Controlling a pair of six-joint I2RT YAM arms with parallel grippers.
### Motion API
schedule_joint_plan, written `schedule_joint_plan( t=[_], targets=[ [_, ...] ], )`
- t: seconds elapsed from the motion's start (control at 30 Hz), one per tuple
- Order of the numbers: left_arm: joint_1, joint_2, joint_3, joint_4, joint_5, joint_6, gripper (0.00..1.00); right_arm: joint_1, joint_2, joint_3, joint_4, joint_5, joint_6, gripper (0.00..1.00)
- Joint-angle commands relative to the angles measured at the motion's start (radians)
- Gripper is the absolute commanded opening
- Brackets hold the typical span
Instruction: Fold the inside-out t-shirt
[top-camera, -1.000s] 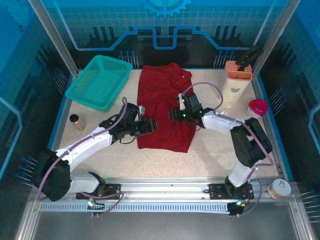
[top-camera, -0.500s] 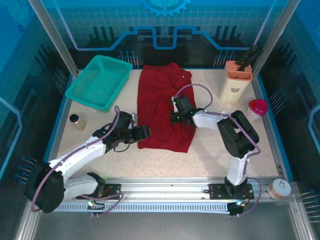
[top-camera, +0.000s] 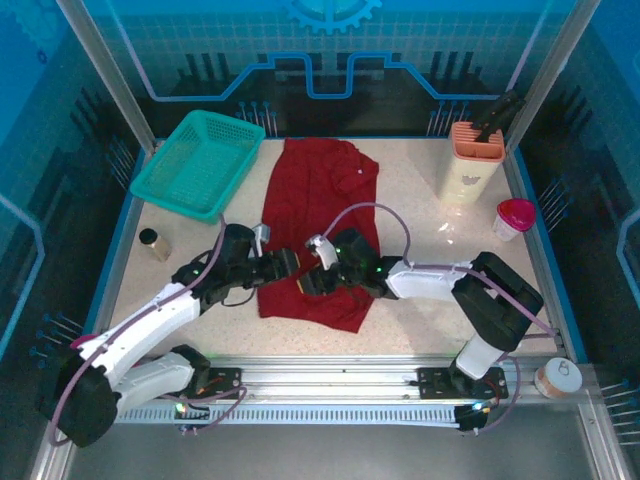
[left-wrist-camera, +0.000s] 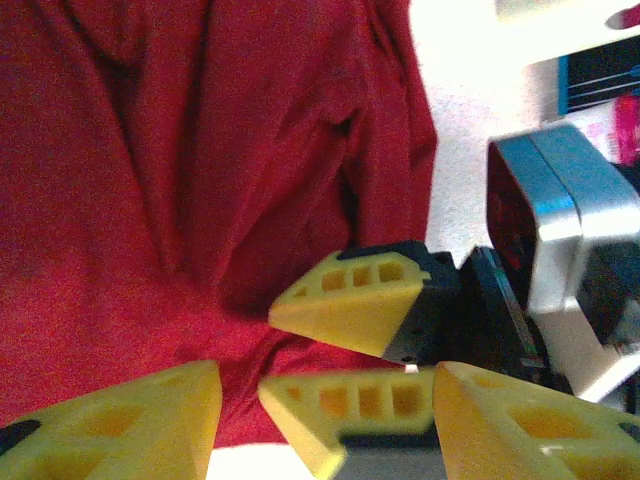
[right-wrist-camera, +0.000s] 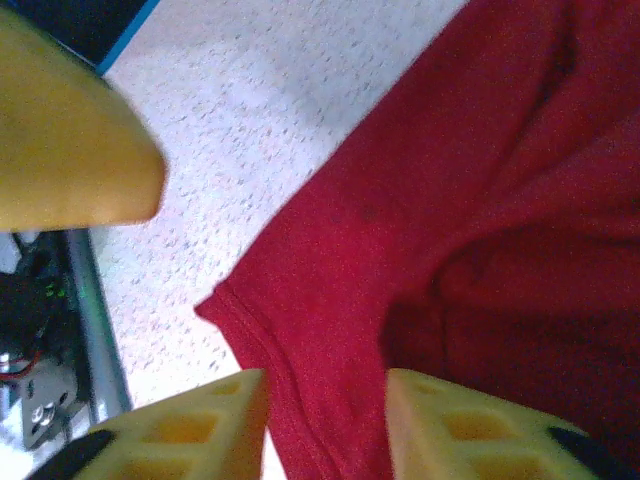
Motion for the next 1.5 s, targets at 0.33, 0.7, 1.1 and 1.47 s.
schedule_joint_plan(
  t=[0.33,0.7,1.1,1.47],
  targets=[
    [-0.093,0.325,0.105,0.023,-0.121,0.07,0.64,-0.18,-0.191,-0.08,-0.191,0.287,-0.039,0.48],
    [-0.095,0.531,0.217,0.072,-0.21,0.178,0.19,-0.039,0.026,0.128,-0.306,0.756,-0.126,0.27],
    [-0.098,0.029,-0.045,0.123,0.047,0.18,0.0,-0.128,-0.264,0.043,-0.37,0.338,-0.163,0.0],
    [-0.098,-0.059,-0.155,0.075,0.005,0.127,0.0,0.111,-0.09,0.012,-0.357,0.41,-0.114,0.56]
  ],
)
